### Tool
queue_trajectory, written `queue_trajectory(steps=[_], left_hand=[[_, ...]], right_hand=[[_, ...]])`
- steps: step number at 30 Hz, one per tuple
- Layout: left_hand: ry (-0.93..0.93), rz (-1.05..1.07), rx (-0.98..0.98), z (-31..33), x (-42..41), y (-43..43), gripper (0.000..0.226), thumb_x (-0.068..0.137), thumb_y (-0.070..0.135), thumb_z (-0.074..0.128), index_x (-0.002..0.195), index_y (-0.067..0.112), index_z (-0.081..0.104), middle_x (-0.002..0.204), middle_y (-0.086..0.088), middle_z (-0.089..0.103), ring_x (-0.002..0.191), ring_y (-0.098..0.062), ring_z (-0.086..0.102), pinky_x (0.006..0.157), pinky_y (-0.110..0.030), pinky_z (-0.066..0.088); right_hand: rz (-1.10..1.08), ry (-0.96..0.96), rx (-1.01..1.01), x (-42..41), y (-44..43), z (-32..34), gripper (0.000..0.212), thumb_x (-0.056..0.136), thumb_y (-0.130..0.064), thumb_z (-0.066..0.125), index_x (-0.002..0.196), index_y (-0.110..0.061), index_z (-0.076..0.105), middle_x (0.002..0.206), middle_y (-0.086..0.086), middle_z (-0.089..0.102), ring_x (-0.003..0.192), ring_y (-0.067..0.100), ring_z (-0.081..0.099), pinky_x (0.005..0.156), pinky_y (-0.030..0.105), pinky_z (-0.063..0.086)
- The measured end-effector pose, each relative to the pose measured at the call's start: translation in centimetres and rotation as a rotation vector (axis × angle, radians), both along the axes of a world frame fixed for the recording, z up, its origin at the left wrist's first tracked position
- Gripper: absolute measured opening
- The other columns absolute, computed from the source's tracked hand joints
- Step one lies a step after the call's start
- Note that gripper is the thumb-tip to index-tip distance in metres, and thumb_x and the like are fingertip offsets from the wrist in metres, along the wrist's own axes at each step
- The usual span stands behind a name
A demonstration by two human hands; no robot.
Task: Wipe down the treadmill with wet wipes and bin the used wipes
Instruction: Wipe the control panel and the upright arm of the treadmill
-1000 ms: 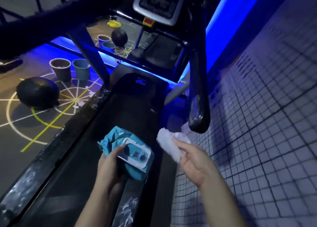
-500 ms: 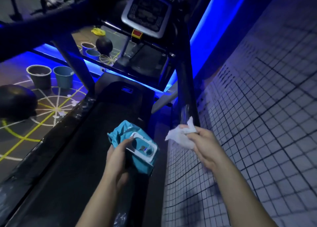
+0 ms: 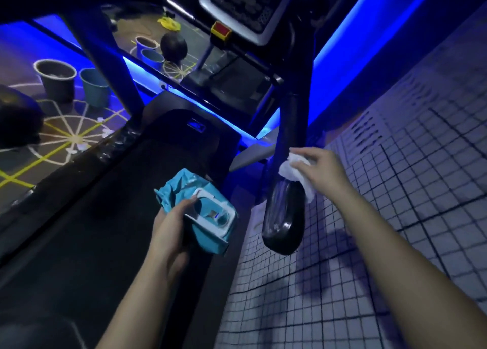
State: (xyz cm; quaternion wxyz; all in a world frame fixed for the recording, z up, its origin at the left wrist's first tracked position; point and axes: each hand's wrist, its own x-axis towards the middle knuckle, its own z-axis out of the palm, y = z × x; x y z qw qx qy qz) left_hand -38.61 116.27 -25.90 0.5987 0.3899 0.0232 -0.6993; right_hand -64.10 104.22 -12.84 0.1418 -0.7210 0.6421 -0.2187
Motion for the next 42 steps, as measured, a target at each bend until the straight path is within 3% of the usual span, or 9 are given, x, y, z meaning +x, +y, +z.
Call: queue_trajectory(steps=[2,4,7,10,15,24,29,34,42], left_hand=[[-0.007,0.017,0.014,-0.8,-0.7,-0.7,0.033,0.097,0.006,0.067,0.13,0.007,0.068,0.114,-0.02,0.078,0.09,-0.031,0.079,0.076,-0.049,0.065],[-0.013,0.028,0.029,-1.8,-1.3,-1.2,0.035,0.097,0.007,0.067,0.131,0.007,0.068,0.118,-0.021,0.077,0.095,-0.033,0.077,0.082,-0.049,0.064],[0.011,0.044,0.049,-2.9,-1.9,-1.8,0.036,0.096,0.008,0.068,0.132,0.006,0.068,0.116,-0.021,0.077,0.1,-0.037,0.077,0.084,-0.054,0.064],[0.034,0.056,0.062,-3.3,-2.3,-2.5,0.033,0.096,0.007,0.068,0.13,0.008,0.069,0.114,-0.018,0.078,0.1,-0.037,0.078,0.086,-0.058,0.063],[0.063,0.072,0.077,-3.4,-2.5,-3.6,0.035,0.096,0.007,0.068,0.131,0.008,0.069,0.113,-0.016,0.079,0.102,-0.036,0.078,0.086,-0.055,0.064],[0.082,0.04,0.09,-3.6,-2.7,-4.7,0.031,0.099,0.005,0.065,0.129,0.009,0.068,0.111,-0.014,0.08,0.082,-0.025,0.08,0.062,-0.038,0.065],[0.079,0.028,0.083,-3.8,-3.1,-5.4,0.028,0.098,0.004,0.065,0.126,0.009,0.069,0.101,-0.01,0.081,0.083,-0.023,0.08,0.07,-0.039,0.066],[0.087,0.032,0.063,-4.1,-3.2,-5.6,0.026,0.098,0.004,0.065,0.123,0.011,0.07,0.112,-0.013,0.08,0.103,-0.031,0.077,0.097,-0.052,0.061],[0.08,0.032,0.067,-4.8,-3.2,-5.4,0.029,0.097,0.005,0.067,0.125,0.013,0.069,0.114,-0.011,0.08,0.113,-0.033,0.075,0.101,-0.052,0.059]], right_hand=[[0.08,0.229,-0.041,-0.6,-3.1,-0.8,0.024,0.094,-0.013,0.067,0.117,-0.014,0.076,0.107,0.003,0.069,0.098,0.015,0.063,0.075,0.002,0.037],[0.183,0.397,-0.022,-1.3,-5.1,-2.3,0.018,0.093,-0.011,0.069,0.108,-0.01,0.079,0.1,0.002,0.063,0.091,0.016,0.061,0.076,0.013,0.039],[0.321,0.547,0.014,-2.7,-6.9,-4.4,0.012,0.092,-0.011,0.069,0.099,-0.009,0.079,0.103,-0.003,0.061,0.097,0.016,0.061,0.091,0.028,0.047],[0.356,0.589,0.15,-3.2,-7.4,-4.2,0.021,0.099,-0.015,0.061,0.113,-0.008,0.076,0.126,0.003,0.069,0.127,0.021,0.057,0.111,0.02,0.029],[0.468,0.589,0.265,-4.4,-6.7,-3.6,0.031,0.104,-0.032,0.052,0.127,-0.022,0.07,0.133,-0.014,0.064,0.139,0.002,0.042,0.125,0.023,0.013],[0.491,0.39,0.174,-5.2,-2.9,-4.4,0.029,0.102,-0.029,0.054,0.12,-0.021,0.074,0.122,-0.019,0.069,0.132,-0.002,0.051,0.124,0.024,0.019],[0.453,0.347,0.186,-5.0,-0.6,-4.7,0.033,0.101,-0.034,0.049,0.121,-0.023,0.072,0.123,-0.024,0.067,0.134,-0.004,0.048,0.126,0.029,0.017],[0.459,0.284,0.137,-4.7,2.5,-5.3,0.028,0.104,-0.03,0.053,0.119,-0.018,0.074,0.122,-0.017,0.07,0.135,0.002,0.05,0.126,0.038,0.017],[0.489,0.233,0.076,-3.9,6.5,-5.9,0.032,0.104,-0.028,0.049,0.116,-0.011,0.074,0.121,-0.011,0.071,0.136,0.011,0.051,0.127,0.042,0.014]])
